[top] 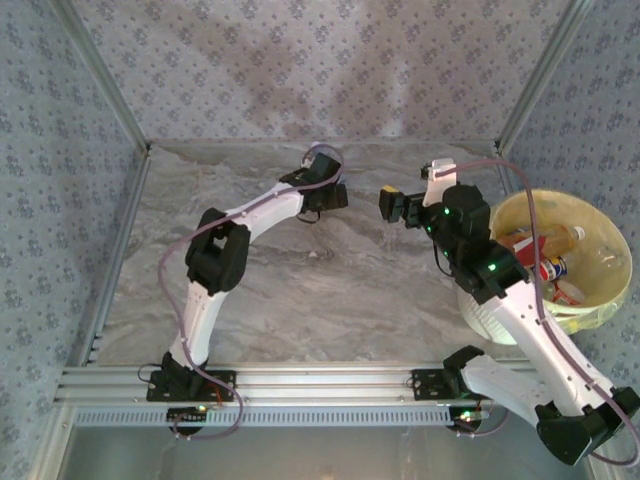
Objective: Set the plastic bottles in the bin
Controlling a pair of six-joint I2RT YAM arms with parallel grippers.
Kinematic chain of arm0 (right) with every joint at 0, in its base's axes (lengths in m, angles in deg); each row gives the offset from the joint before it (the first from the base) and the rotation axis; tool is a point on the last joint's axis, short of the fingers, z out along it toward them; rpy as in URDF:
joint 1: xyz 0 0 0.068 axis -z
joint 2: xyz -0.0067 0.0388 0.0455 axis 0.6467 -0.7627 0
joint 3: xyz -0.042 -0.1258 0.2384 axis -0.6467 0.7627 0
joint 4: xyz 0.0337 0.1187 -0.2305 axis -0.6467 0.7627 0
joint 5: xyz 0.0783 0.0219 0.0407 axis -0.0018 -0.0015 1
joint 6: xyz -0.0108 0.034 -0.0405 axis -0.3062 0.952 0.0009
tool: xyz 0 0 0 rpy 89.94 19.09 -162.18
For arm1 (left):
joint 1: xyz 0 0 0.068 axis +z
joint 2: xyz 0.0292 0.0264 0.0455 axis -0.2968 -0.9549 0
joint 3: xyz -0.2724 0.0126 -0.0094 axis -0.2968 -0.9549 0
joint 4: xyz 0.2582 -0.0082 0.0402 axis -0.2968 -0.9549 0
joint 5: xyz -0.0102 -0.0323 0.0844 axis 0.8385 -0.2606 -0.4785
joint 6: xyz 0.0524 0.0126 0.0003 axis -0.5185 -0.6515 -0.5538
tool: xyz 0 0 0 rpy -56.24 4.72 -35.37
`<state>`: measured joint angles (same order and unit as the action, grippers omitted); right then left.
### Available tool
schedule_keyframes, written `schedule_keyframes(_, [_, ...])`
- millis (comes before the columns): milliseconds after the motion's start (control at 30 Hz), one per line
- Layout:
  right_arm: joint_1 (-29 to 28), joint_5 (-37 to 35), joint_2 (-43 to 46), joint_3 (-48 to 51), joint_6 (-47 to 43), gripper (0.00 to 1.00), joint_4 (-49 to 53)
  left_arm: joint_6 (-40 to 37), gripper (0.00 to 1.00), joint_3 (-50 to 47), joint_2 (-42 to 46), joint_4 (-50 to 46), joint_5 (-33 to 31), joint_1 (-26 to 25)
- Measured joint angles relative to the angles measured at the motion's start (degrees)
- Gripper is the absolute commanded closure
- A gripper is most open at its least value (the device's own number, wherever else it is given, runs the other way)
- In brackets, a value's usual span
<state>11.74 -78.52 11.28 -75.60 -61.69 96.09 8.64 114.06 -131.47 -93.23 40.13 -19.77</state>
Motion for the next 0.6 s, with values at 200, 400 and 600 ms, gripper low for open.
schedule_keyframes(200, [0.0,-1.2,1.6,0.6,-0.4,0.0,-0.2,-1.0,0.19,10.0,-7.2,-5.0,-2.4,0.1])
schedule_keyframes(400, [0.0,-1.3,1.8,0.7,-0.4,0.0,-0.1,-1.2,0.21,17.0,-12.9,-9.2,-4.3,0.0])
schedule_keyframes(600, [-0.1,-1.6,2.1,0.7,-0.4,0.0,-0.1,-2.4,0.32,21.9,-17.0,-12.1,-6.7,0.0])
